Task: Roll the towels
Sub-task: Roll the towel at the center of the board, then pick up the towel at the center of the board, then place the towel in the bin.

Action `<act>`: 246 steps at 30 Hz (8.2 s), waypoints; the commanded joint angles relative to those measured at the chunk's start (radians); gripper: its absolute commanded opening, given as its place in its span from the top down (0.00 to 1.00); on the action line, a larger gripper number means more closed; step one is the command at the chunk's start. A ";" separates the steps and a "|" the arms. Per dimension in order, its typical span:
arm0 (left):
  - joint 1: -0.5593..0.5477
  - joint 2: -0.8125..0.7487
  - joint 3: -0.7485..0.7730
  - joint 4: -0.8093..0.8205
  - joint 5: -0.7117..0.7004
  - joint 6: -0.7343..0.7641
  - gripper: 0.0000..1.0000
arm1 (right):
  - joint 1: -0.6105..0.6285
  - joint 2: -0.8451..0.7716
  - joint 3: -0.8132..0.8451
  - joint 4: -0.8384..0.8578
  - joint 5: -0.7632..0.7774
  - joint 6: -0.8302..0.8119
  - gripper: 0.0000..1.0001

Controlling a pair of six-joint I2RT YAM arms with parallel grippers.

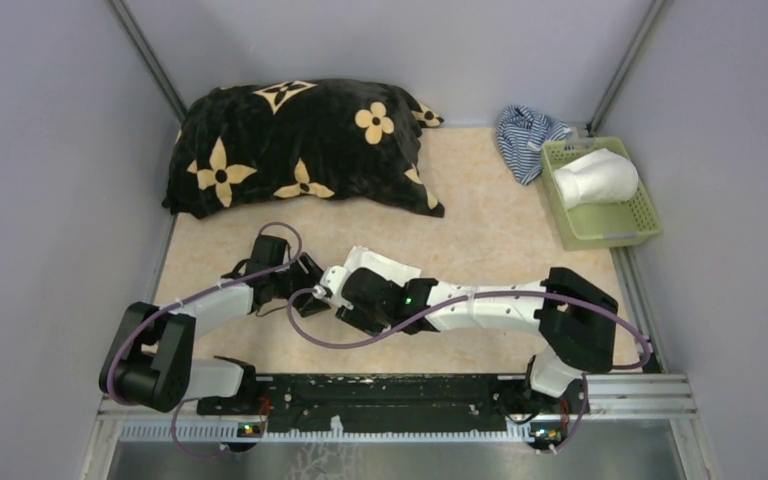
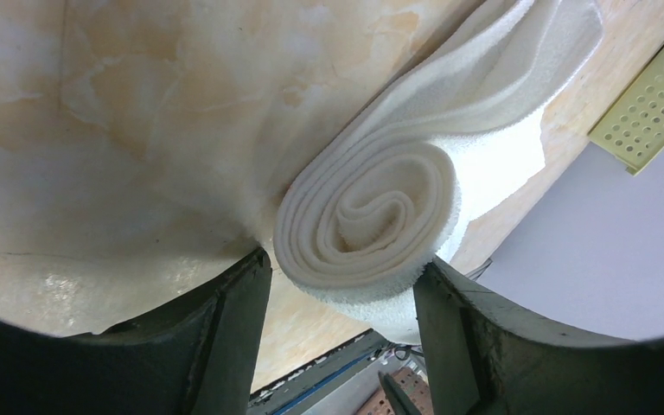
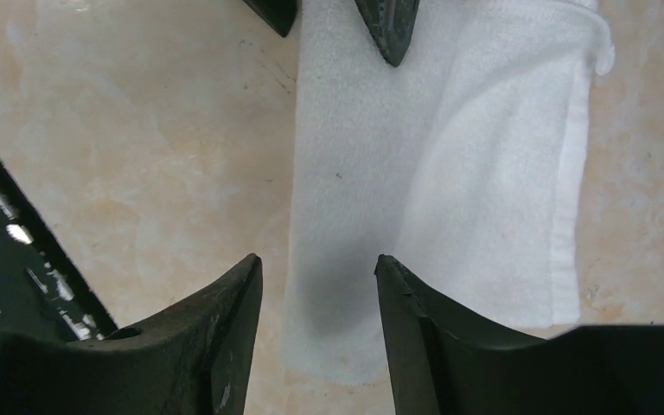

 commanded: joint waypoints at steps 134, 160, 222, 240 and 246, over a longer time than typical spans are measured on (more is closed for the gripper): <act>-0.063 0.294 0.070 0.031 0.016 0.074 0.33 | -0.147 0.031 0.186 -0.168 0.052 0.112 0.34; -0.063 0.380 0.187 -0.031 -0.011 0.186 0.29 | -0.137 0.357 0.106 -0.126 0.063 0.016 0.43; 0.106 -0.289 0.229 -0.151 -0.586 0.787 0.01 | -1.545 0.433 0.918 -0.971 0.446 0.964 1.00; 0.106 -0.196 0.237 -0.164 -0.616 0.791 0.01 | -1.589 0.692 1.045 -0.830 0.369 0.936 1.00; 0.106 -0.172 0.243 -0.166 -0.611 0.789 0.01 | -1.591 0.656 0.928 -0.640 0.243 0.878 1.00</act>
